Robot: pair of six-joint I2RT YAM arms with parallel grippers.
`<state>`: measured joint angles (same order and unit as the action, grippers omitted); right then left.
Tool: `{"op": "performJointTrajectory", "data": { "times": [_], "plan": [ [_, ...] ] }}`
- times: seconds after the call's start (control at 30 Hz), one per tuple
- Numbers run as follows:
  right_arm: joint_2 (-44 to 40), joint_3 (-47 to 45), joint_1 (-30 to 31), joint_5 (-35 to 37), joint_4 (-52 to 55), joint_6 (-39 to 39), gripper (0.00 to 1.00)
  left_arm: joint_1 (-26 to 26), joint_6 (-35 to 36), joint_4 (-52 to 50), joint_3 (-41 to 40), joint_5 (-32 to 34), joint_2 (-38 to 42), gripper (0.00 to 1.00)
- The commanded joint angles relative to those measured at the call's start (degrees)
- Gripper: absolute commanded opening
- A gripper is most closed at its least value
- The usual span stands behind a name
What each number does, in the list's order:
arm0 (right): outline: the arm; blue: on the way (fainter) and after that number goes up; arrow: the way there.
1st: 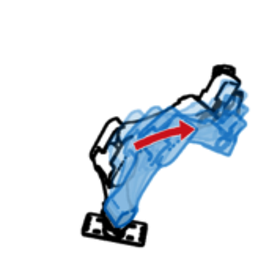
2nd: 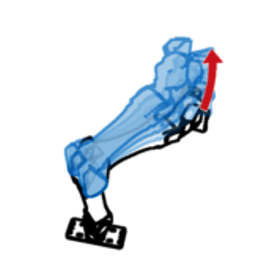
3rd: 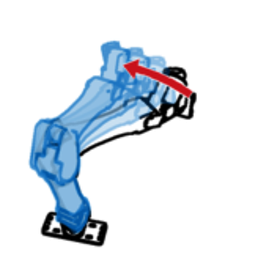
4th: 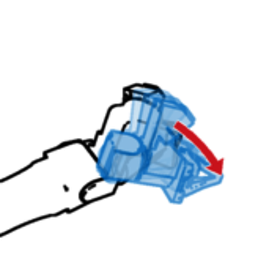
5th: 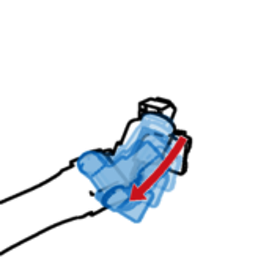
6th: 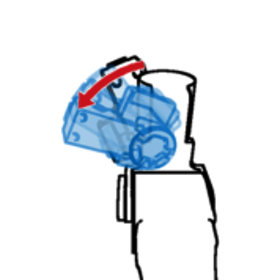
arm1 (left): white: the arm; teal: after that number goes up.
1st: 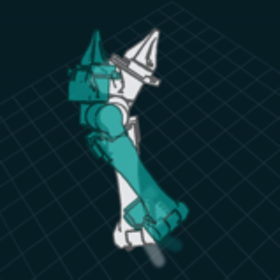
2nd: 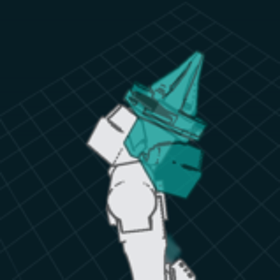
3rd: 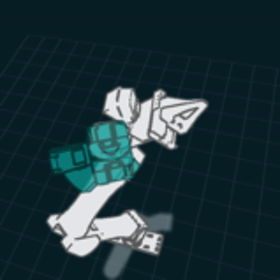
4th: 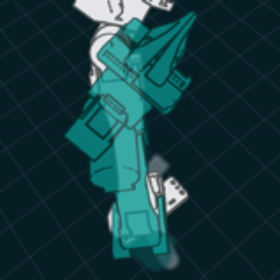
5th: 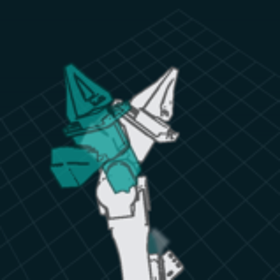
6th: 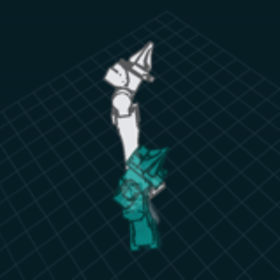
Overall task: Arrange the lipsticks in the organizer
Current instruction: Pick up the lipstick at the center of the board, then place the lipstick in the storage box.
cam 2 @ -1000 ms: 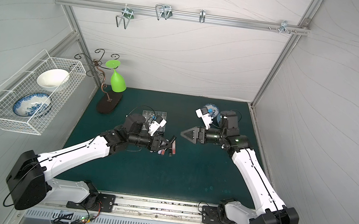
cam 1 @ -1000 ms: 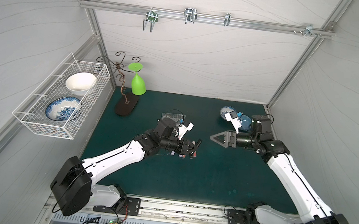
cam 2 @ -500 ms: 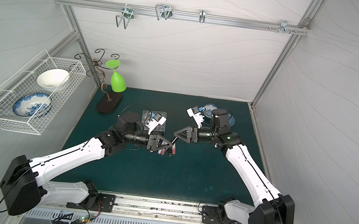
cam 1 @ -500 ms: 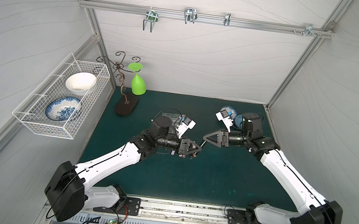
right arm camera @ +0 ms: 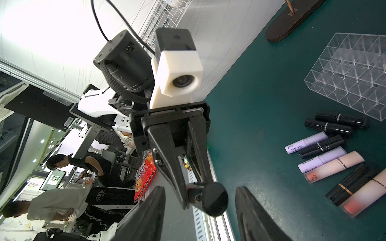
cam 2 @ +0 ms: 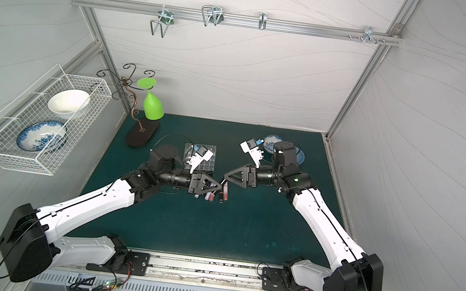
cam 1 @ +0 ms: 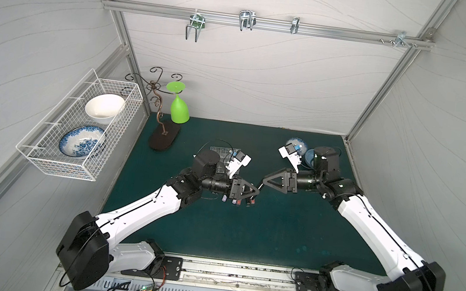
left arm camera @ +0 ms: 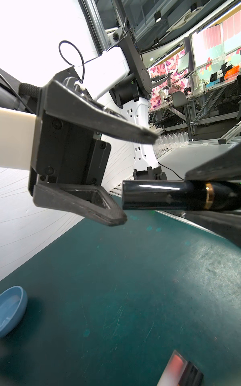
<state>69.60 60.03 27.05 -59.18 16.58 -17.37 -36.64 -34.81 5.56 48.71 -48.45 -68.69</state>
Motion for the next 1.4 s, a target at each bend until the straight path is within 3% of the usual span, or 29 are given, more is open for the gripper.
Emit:
{"op": "performJointTrajectory", "data": {
  "times": [0.0,0.3,0.6,0.73,0.8,0.87,0.93,0.97,1.23,1.37],
  "plan": [
    [-0.83,-0.35,0.71,-1.38,0.36,0.89,0.53,0.34,-0.44,3.59,0.51,-0.42,1.37,0.12],
    [1.22,0.35,3.01,-0.06,-0.14,0.67,0.43,0.43,-0.35,3.41,0.33,-0.6,1.36,0.11],
    [0.71,0.51,3.16,0.79,-0.2,0.4,0.27,0.47,0.85,1.27,0.51,0.3,2.32,0.15],
    [0.63,0.61,3.18,1.4,-0.95,-0.12,0.24,0.52,1.88,-0.51,0.87,0.9,2.5,0.32],
    [0.77,0.79,3.12,1.79,-1.58,-0.56,0.23,0.52,2.55,-1.88,1.07,2.04,2.74,0.46],
    [1.26,1.26,3.14,2.97,-1.55,-0.58,0.23,0.52,4.02,-4.97,1.55,6.07,3.7,0.58],
    [1.86,2.11,3.13,5.25,-1.12,-0.23,0.22,0.47,5.94,-8.61,1.83,12.69,5.61,0.79],
    [2.41,2.85,3.28,7.2,-0.34,0.26,0.22,0.52,6.68,-9.79,1.59,15.97,6.95,0.83],
    [11.07,10.66,7.4,30.99,3.84,5.92,0.23,0.45,9.32,-16.8,-3.3,44.02,19.07,0.79],
    [17.13,14.09,9.95,41.84,2.14,8.32,0.23,0.5,9.4,-17.16,-7.9,52.86,24.05,0.75]
  ]
}}
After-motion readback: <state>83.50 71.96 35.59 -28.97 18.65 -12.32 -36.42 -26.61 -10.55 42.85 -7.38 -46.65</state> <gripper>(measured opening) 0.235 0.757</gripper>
